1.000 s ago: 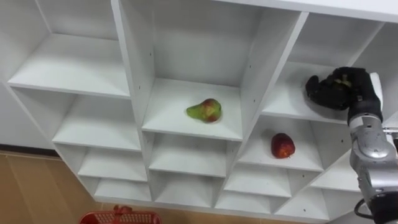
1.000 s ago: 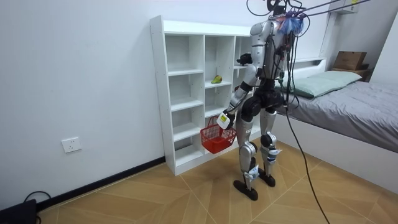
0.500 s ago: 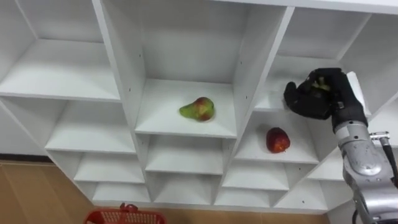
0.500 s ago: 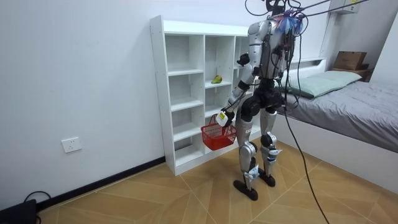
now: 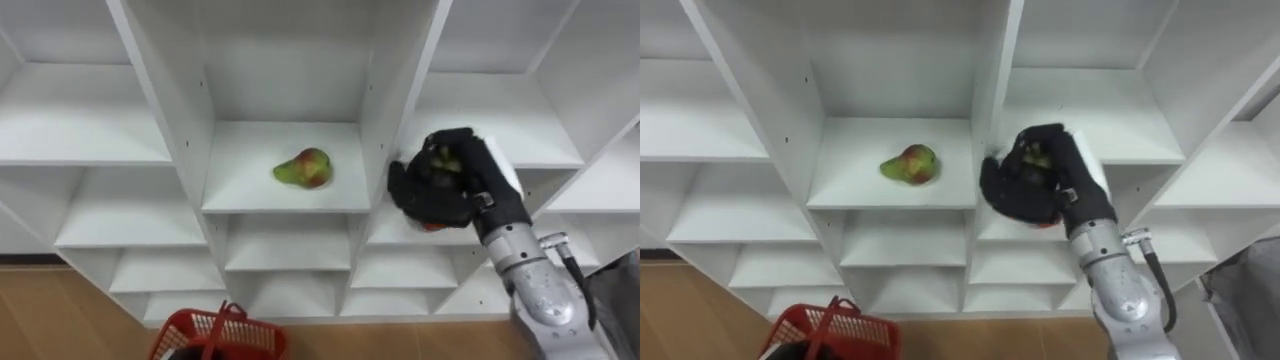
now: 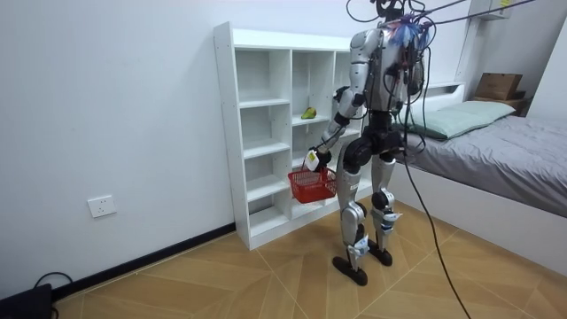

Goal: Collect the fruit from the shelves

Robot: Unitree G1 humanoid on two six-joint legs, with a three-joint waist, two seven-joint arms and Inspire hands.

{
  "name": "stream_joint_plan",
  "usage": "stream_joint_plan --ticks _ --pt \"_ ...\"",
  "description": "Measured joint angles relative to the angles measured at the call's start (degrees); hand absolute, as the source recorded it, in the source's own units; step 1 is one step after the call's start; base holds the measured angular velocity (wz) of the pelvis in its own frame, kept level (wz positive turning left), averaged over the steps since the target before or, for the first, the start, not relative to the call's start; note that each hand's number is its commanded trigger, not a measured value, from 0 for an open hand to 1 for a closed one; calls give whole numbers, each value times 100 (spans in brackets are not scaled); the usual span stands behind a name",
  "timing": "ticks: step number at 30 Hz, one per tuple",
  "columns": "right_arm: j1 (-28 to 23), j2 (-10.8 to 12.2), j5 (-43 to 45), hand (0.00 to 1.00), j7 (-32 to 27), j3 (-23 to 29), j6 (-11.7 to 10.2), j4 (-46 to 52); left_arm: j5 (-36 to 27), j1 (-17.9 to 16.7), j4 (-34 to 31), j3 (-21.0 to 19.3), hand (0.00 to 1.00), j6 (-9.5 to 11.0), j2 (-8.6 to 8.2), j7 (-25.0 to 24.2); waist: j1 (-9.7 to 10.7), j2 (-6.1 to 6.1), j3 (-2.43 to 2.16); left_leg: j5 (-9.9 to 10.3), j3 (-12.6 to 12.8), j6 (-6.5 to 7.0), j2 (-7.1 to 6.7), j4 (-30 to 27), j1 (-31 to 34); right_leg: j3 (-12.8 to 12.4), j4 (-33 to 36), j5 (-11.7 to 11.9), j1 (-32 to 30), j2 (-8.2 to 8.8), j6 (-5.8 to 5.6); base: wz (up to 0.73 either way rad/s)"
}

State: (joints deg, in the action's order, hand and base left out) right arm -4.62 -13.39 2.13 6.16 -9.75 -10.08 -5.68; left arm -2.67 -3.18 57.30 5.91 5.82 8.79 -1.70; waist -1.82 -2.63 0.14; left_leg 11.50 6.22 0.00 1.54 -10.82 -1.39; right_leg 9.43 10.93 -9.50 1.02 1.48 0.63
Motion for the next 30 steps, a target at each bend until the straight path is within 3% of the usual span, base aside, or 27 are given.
stream_joint_plan --ticks 2,7,13,20,30 --pt "-38 3 60 100 257 -140 123 0 2 32 0 0 100 24 -88 -16 0 67 7 -17 -1 15 -13 0 61 2 31 3 -73 19 -5 0" --pt "-35 46 74 100 416 -264 129 3 -7 50 -87 67 100 83 -152 -152 -9 48 3 -35 0 13 -12 -6 108 -39 73 3 -145 33 -5 0" --pt "-36 239 226 100 547 -268 129 5 -53 37 -637 158 100 90 -155 -315 5 0 23 -35 0 16 -14 -34 110 -59 71 3 -134 19 -5 0" --pt "-76 233 344 100 543 -331 134 -71 -342 -21 -1501 491 100 108 -139 -354 5 49 54 -34 3 16 -12 -41 88 -70 84 3 -110 17 -5 0" --pt "-73 248 385 100 544 -366 139 -490 -462 -31 -1981 790 100 145 -128 -510 3 31 57 -35 7 15 -9 -68 61 -99 83 2 -81 43 -5 0"
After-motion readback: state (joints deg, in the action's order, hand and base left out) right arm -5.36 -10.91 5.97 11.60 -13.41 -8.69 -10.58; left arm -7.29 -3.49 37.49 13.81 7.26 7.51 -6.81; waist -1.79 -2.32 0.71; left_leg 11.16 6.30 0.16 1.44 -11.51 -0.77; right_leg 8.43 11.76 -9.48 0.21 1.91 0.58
